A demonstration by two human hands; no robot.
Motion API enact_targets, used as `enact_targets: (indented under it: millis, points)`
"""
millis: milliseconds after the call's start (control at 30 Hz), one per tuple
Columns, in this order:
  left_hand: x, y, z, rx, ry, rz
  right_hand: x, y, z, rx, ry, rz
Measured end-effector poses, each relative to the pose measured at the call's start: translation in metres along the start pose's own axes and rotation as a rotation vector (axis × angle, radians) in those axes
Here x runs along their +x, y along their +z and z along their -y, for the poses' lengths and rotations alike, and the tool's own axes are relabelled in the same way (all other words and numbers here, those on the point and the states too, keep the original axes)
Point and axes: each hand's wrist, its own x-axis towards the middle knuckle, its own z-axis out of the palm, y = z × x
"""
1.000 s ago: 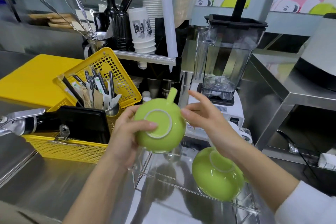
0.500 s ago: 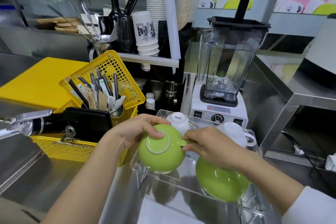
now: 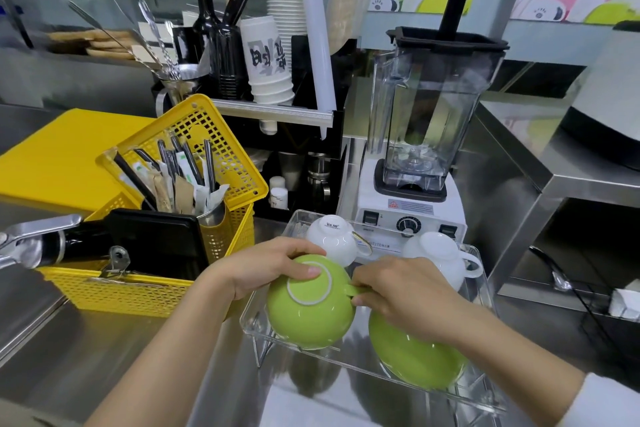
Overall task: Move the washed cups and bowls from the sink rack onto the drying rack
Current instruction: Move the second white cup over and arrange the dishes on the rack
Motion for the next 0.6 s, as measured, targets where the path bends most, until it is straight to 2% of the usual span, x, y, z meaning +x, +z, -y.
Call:
enact_targets:
  millis: [267, 500, 600]
  points:
    - [0.001, 0.002, 0.006, 0.02, 0.102, -0.14, 0.012, 0.011, -0.001, -0.029, -0.084, 0.087]
    - [0.005, 0.004, 0.01, 0.067, 0.266, -0.239, 0.012, 0.014, -0.003, 0.092, -0.071, 0.083]
    - [0.008, 0.005, 0.011, 0.021, 0.351, -0.337, 0.011, 0.014, -0.004, 0.136, -0.058, 0.079]
